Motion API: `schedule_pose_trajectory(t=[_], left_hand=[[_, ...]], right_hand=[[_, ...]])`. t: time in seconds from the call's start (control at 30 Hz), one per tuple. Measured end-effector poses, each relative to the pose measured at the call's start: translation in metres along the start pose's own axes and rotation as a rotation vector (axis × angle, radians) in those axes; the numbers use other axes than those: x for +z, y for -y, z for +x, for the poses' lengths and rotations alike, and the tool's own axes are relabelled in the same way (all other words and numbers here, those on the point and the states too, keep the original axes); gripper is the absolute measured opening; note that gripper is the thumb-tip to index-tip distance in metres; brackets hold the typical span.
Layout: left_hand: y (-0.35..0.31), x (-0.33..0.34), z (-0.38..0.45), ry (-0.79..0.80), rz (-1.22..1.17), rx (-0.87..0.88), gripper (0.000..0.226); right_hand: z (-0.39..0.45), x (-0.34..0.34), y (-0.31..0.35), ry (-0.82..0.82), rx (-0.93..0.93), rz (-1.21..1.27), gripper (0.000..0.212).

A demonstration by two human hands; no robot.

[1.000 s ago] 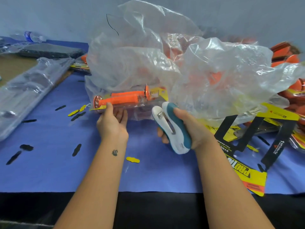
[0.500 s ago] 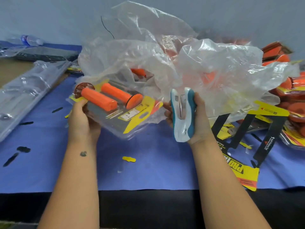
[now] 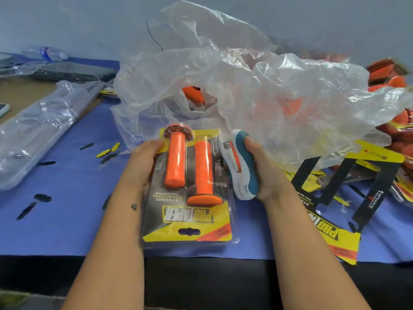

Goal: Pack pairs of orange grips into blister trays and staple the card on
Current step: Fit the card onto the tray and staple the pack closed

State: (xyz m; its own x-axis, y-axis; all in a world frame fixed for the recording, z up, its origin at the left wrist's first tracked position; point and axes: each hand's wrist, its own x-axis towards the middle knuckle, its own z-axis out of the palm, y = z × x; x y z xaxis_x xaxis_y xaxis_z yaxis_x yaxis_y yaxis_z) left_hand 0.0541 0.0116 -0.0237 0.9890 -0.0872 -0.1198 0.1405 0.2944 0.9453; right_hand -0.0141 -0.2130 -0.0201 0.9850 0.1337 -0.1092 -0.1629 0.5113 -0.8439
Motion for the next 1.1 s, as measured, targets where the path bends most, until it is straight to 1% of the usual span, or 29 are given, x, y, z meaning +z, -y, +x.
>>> schedule_pose_trajectory(t=[0.03, 0.1, 0.2, 0.27, 0.3, 0.33, 0.37, 0.4, 0.47, 0.5, 0.53, 0.57, 0.63, 0.67, 0.73, 0.8, 0.83, 0.87, 0.9, 0.93, 1.0, 1.03, 1.1], left_hand=[[0.002, 0.001, 0.002, -0.018, 0.050, 0.063, 0.019], [0.001, 0.002, 0.002, -0.037, 0.090, 0.103, 0.019], [0.001, -0.003, 0.003, -0.049, 0.073, 0.080, 0.019], [0.000, -0.004, 0.002, -0.037, -0.008, -0.001, 0.015], [-0.002, -0.003, 0.000, -0.003, -0.052, -0.035, 0.016], [-0.002, -0.001, -0.003, 0.052, -0.111, -0.051, 0.021], [-0.004, 0.000, -0.004, 0.121, -0.184, -0.026, 0.029], [-0.005, -0.001, -0.005, 0.185, -0.270, 0.009, 0.039], [-0.012, -0.006, -0.005, 0.252, -0.460, 0.040, 0.060], [-0.013, -0.008, -0.005, 0.288, -0.555, 0.010, 0.064], [-0.011, -0.007, -0.005, 0.322, -0.608, -0.030, 0.066], [-0.007, -0.007, -0.004, 0.317, -0.582, -0.075, 0.067], [-0.002, -0.004, 0.000, 0.231, -0.446, -0.176, 0.069], [-0.001, 0.000, -0.003, 0.225, -0.395, -0.200, 0.066], [-0.001, 0.008, -0.006, 0.236, -0.254, -0.204, 0.048], [0.002, 0.017, -0.009, 0.210, -0.116, -0.165, 0.025], [0.005, 0.021, -0.010, 0.166, -0.079, -0.135, 0.027], [0.007, 0.024, -0.010, 0.118, -0.056, -0.108, 0.036], [0.009, 0.026, -0.010, 0.069, -0.043, -0.075, 0.044], [0.009, 0.027, -0.010, 0.024, -0.035, -0.046, 0.049], [0.009, 0.027, -0.009, -0.036, -0.043, -0.013, 0.048], [0.008, 0.027, -0.009, -0.046, -0.050, -0.003, 0.045], [0.009, 0.028, -0.010, -0.039, -0.066, 0.009, 0.036]], right_hand=[[0.001, -0.001, -0.001, 0.007, 0.014, -0.013, 0.046], [0.001, -0.002, -0.001, 0.022, 0.026, -0.025, 0.052], [0.001, -0.004, 0.000, 0.010, 0.033, -0.066, 0.053], [-0.001, -0.002, 0.001, 0.003, 0.027, -0.090, 0.046], [-0.001, -0.001, 0.001, -0.003, 0.016, -0.090, 0.040], [-0.002, 0.002, 0.002, -0.005, -0.006, -0.075, 0.033], [-0.003, 0.007, 0.003, 0.003, -0.045, -0.043, 0.029], [-0.003, 0.012, 0.004, 0.029, -0.099, 0.004, 0.031], [-0.001, 0.021, 0.006, 0.080, -0.241, 0.097, 0.059], [0.001, 0.024, 0.006, 0.073, -0.320, 0.138, 0.069], [0.003, 0.027, 0.005, 0.025, -0.396, 0.178, 0.069], [0.005, 0.030, 0.005, -0.053, -0.449, 0.216, 0.061], [0.011, 0.029, 0.003, -0.290, -0.453, 0.279, 0.040], [0.013, 0.027, 0.002, -0.395, -0.437, 0.294, 0.033], [0.017, 0.026, -0.002, -0.499, -0.415, 0.283, 0.028], [0.020, 0.028, -0.005, -0.526, -0.376, 0.210, 0.039], [0.021, 0.029, -0.006, -0.523, -0.355, 0.171, 0.047], [0.020, 0.029, -0.007, -0.507, -0.340, 0.140, 0.055], [0.019, 0.027, -0.007, -0.471, -0.329, 0.108, 0.062], [0.017, 0.024, -0.006, -0.405, -0.305, 0.066, 0.063], [0.010, 0.022, -0.002, -0.227, -0.171, -0.048, 0.057], [0.007, 0.023, -0.001, -0.136, -0.068, -0.117, 0.057], [0.001, 0.029, -0.002, 0.021, 0.122, -0.274, 0.066]])
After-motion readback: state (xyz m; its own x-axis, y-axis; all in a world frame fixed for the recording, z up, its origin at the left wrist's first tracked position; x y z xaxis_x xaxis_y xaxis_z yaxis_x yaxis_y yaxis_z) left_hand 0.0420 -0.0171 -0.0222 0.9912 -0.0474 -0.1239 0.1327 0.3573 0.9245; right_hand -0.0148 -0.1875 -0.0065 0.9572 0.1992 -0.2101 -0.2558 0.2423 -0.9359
